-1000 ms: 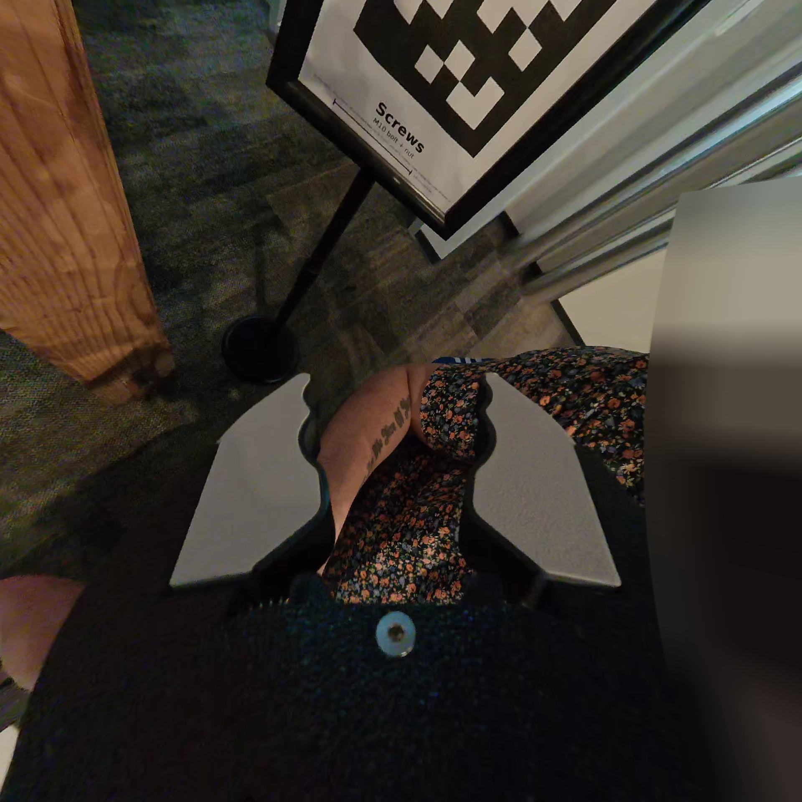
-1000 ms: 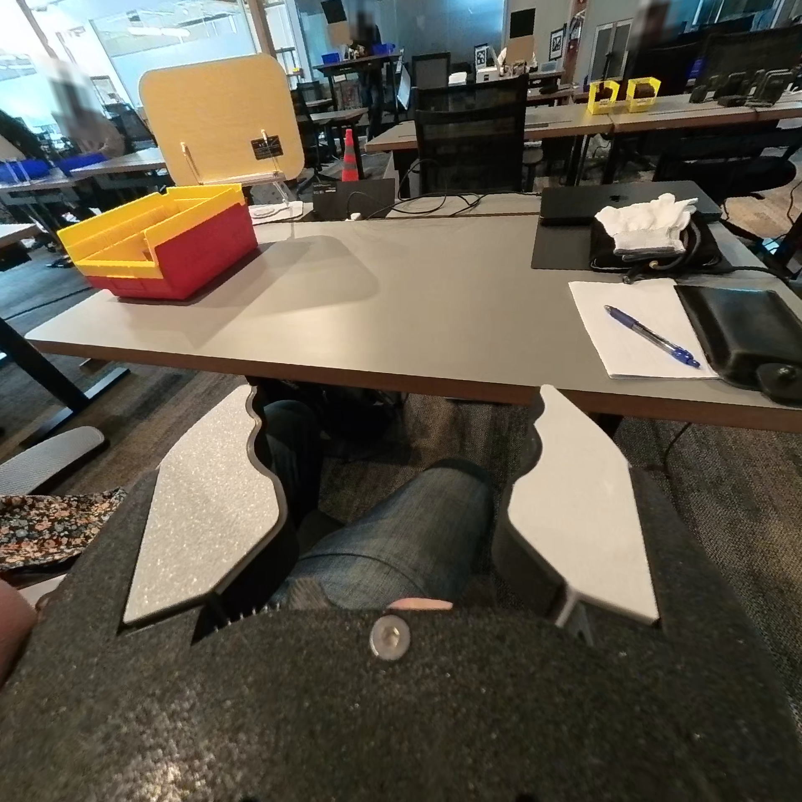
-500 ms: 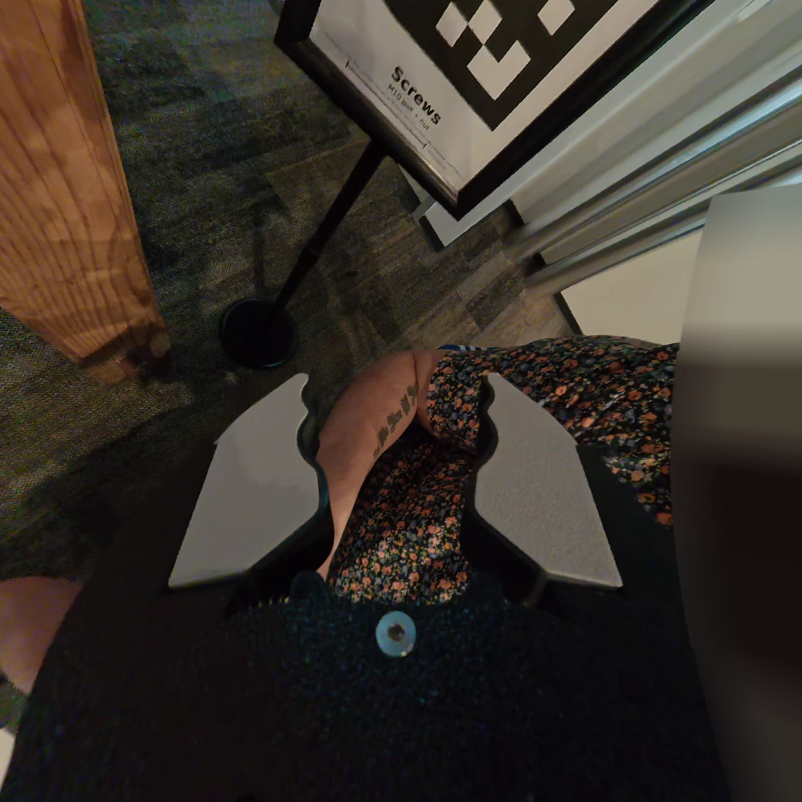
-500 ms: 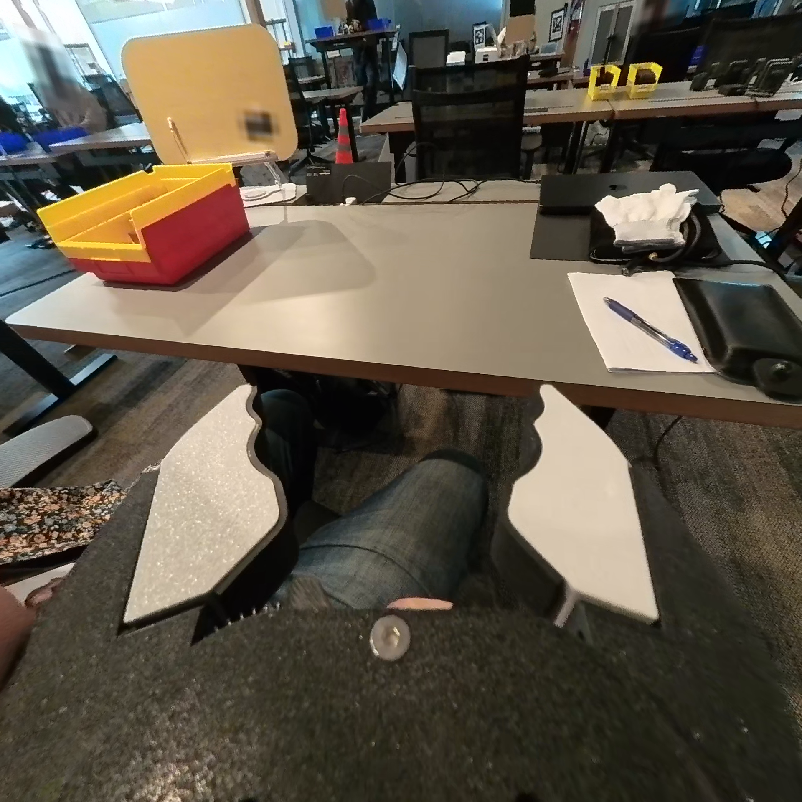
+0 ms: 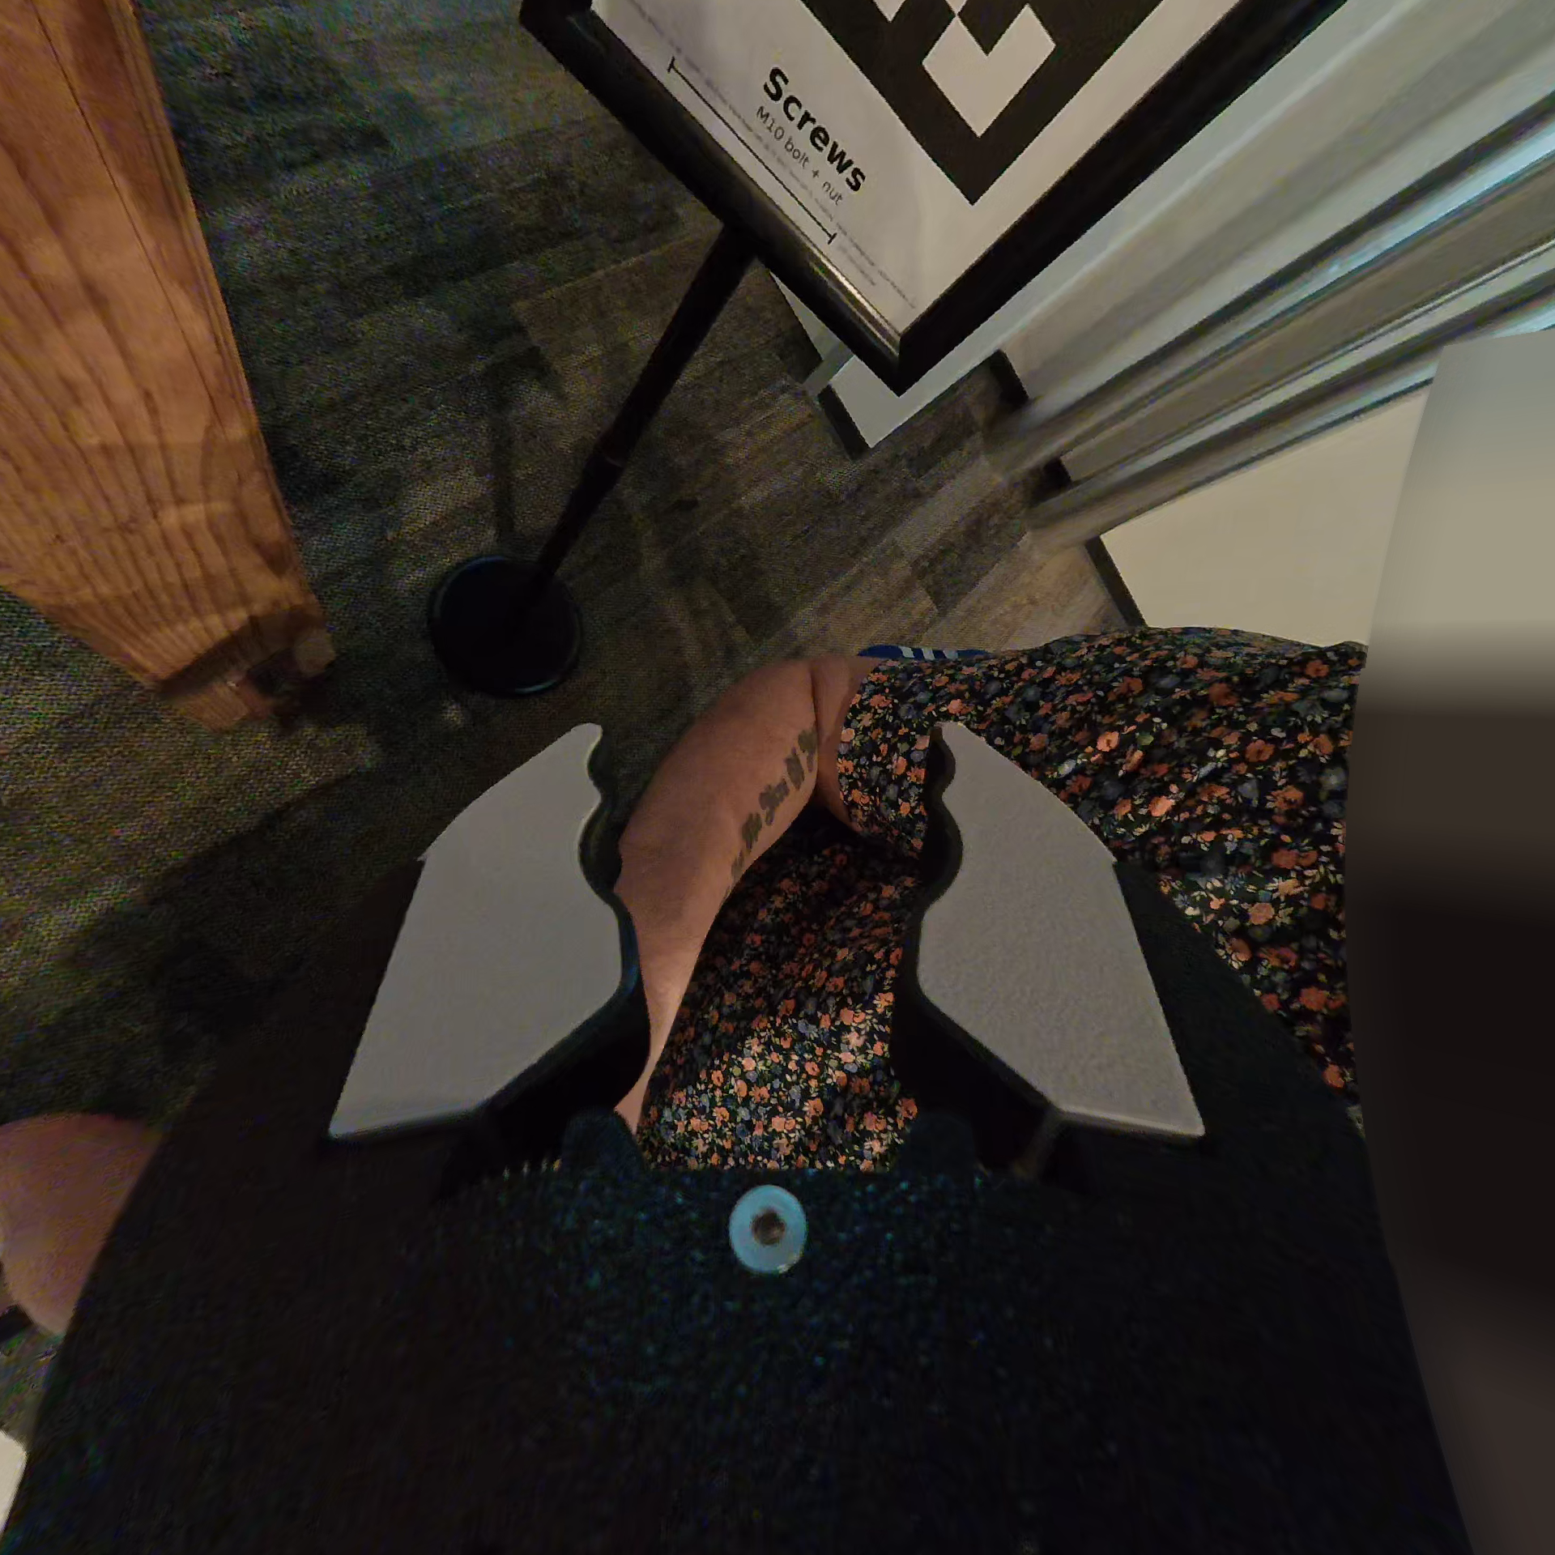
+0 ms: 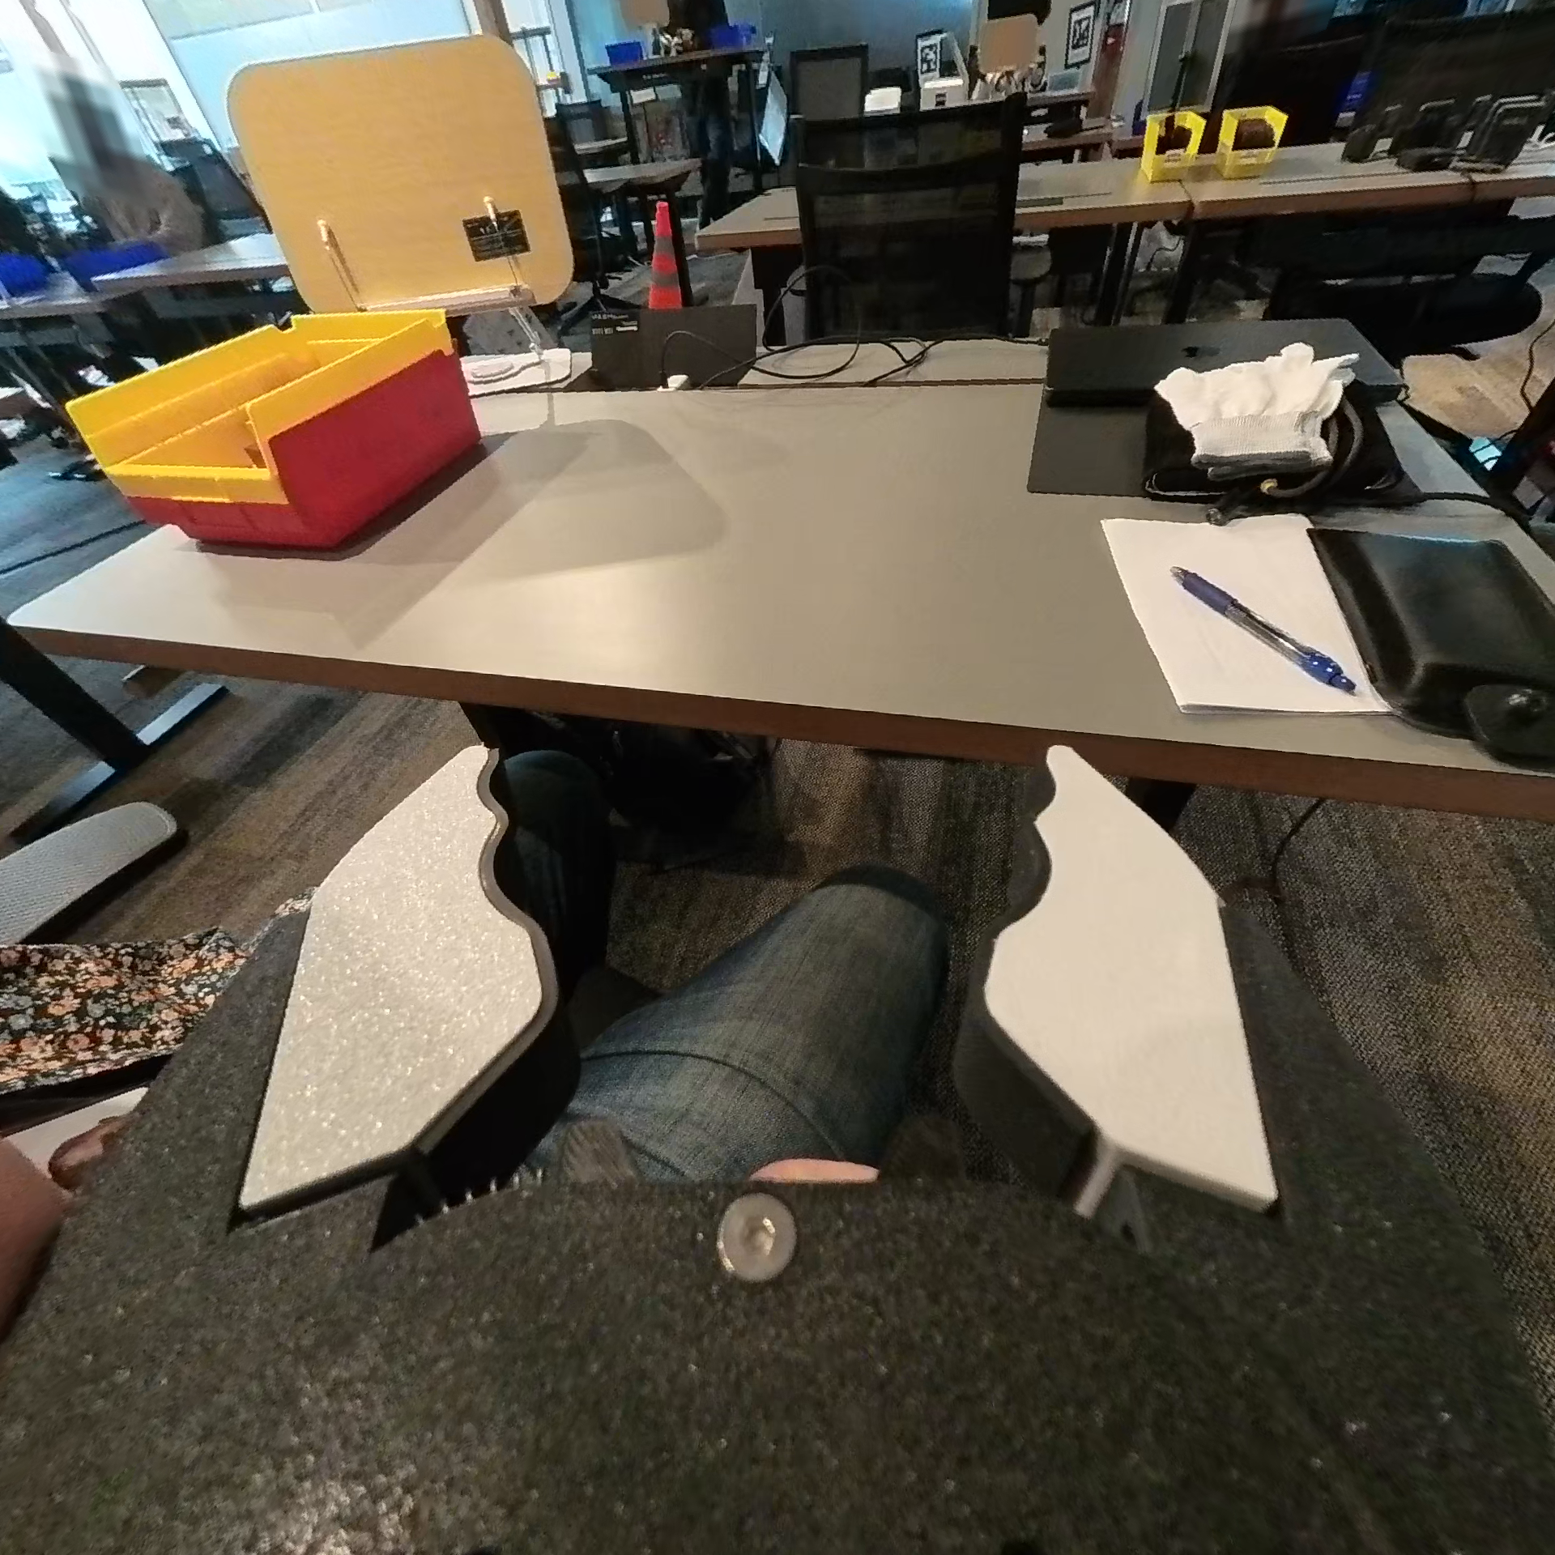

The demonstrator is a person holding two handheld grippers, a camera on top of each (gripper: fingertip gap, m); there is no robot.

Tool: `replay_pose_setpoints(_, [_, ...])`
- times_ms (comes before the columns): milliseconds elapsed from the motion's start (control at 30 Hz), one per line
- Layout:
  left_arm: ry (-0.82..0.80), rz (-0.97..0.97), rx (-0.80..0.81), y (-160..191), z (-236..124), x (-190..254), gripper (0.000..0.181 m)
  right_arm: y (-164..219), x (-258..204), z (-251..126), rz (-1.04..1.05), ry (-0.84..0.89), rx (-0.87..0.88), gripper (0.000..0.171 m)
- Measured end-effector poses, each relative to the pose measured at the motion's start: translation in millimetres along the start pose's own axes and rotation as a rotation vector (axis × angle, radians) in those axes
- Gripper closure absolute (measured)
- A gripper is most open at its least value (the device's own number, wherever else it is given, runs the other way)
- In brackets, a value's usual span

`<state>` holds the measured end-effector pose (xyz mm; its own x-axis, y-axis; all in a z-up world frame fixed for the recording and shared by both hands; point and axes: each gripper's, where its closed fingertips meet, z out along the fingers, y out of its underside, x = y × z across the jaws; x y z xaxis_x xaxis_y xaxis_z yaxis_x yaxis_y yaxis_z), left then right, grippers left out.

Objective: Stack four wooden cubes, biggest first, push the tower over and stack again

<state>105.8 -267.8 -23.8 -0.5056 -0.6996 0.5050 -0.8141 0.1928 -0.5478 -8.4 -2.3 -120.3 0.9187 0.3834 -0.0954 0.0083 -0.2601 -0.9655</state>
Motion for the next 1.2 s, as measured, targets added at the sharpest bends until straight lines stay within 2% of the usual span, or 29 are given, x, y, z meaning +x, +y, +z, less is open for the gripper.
replay_pose_setpoints(333, [0.001,0.007,-0.012,2.5,2.4,-2.5,0.114,0.2,-1.6,1.1,0.000,-0.004,-0.002,0.057])
replay_pose_setpoints(467, [0.016,0.062,0.064,-11.9,-11.2,12.4,0.116,0.7,1.6,2.0,0.002,0.015,0.004,0.057])
replay_pose_setpoints(600, [-0.049,0.193,0.276,-24.3,-64.9,39.0,0.116,-0.7,4.1,4.7,-0.007,0.036,0.015,0.057])
replay_pose_setpoints(700, [-0.349,0.332,0.502,-3.9,-141.7,27.9,0.109,-9.1,12.1,4.9,-0.048,0.101,0.058,0.057])
replay_pose_setpoints(733, [-0.464,0.358,0.584,10.4,-172.6,22.1,0.109,-13.9,15.1,5.2,-0.057,0.121,0.081,0.057])
replay_pose_setpoints(800, [-0.619,0.374,0.739,51.0,-230.7,16.1,0.130,-24.7,20.3,8.6,-0.068,0.150,0.125,0.057])
replay_pose_setpoints(833, [-0.682,0.356,0.818,75.4,-258.0,13.0,0.132,-30.3,23.1,11.8,-0.077,0.167,0.139,0.057])
replay_pose_setpoints(900, [-0.822,0.319,0.966,129.6,-309.2,6.2,0.121,-42.2,23.2,23.1,-0.112,0.177,0.158,0.057])
replay_pose_setpoints(967, [-1.004,0.265,1.119,188.9,-358.3,-1.6,0.093,-56.5,21.9,38.7,-0.150,0.196,0.185,0.057])
replay_pose_setpoints(1000, [-1.097,0.224,1.171,221.1,-378.8,-6.6,0.086,-63.1,20.9,48.4,-0.165,0.205,0.194,0.057])
replay_pose_setpoints(1133, [-1.321,0.097,1.312,338.5,-430.0,-14.7,0.076,-89.0,7.2,91.7,-0.222,0.197,0.237,0.057])
replay_pose_setpoints(1200, [-1.431,0.021,1.328,393.4,-449.6,-17.7,0.073,-101.3,-3.9,114.3,-0.230,0.159,0.260,0.058])
